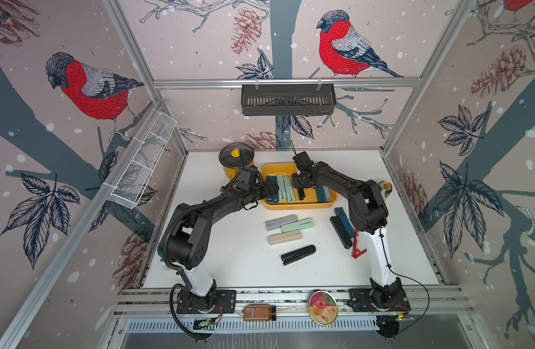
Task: Put the pruning pliers into the storage box
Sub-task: Place the pruning pliers in the storage box.
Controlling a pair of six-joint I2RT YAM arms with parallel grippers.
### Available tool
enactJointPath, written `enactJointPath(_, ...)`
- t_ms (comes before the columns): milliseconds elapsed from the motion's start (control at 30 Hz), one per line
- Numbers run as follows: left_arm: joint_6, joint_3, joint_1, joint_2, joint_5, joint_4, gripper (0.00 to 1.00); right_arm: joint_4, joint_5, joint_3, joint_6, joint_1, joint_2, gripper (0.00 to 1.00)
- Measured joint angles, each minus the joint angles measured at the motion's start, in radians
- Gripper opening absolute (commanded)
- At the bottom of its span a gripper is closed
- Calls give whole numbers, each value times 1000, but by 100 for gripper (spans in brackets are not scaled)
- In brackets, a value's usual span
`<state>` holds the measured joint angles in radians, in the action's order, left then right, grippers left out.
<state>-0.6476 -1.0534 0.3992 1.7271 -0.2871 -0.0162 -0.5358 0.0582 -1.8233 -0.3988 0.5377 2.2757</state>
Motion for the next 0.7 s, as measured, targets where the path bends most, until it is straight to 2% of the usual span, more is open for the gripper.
enactJointPath(300,0,-1,0,1,0,0,98,-3,-7,5,-19,2,2,48)
enactJointPath(700,0,7,0,-1,-1,-1,98,90,-51,182,-77,-8,-166,65)
